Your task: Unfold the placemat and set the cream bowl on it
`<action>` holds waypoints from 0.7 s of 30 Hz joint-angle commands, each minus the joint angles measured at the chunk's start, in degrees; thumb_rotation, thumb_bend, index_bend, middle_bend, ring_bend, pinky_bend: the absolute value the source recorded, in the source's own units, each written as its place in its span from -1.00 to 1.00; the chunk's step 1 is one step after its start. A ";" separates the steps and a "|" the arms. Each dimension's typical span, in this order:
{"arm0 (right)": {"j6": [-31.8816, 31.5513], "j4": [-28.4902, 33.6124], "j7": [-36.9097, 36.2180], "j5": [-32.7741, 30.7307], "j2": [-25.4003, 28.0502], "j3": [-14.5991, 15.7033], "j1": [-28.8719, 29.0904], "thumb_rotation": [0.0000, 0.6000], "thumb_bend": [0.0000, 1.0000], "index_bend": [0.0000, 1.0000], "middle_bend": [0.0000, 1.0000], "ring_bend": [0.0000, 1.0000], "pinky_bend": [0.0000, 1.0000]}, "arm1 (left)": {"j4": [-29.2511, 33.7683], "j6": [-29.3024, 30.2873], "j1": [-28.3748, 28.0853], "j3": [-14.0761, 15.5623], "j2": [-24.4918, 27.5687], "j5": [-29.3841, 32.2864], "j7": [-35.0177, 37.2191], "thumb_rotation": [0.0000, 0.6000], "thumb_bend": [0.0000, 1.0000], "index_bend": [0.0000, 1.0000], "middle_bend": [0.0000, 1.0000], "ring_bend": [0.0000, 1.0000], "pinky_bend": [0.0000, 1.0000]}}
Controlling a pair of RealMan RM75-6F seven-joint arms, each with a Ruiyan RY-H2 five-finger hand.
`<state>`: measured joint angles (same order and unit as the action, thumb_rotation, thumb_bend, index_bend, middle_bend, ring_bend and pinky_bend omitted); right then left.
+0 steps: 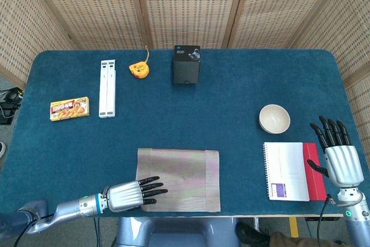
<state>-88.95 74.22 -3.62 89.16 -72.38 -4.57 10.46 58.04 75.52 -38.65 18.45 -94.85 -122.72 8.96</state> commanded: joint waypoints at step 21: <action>-0.74 0.62 -0.38 1.15 0.32 -0.29 -0.44 1.00 -1.00 -0.66 -1.00 -1.00 -1.00 | 0.06 -0.83 -0.27 -0.18 -1.76 3.11 -1.59 1.00 0.07 0.13 -1.00 -1.00 -1.00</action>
<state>-89.69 74.83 -4.00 90.31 -72.07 -4.87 10.02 58.11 74.74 -38.94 18.33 -96.55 -119.70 7.45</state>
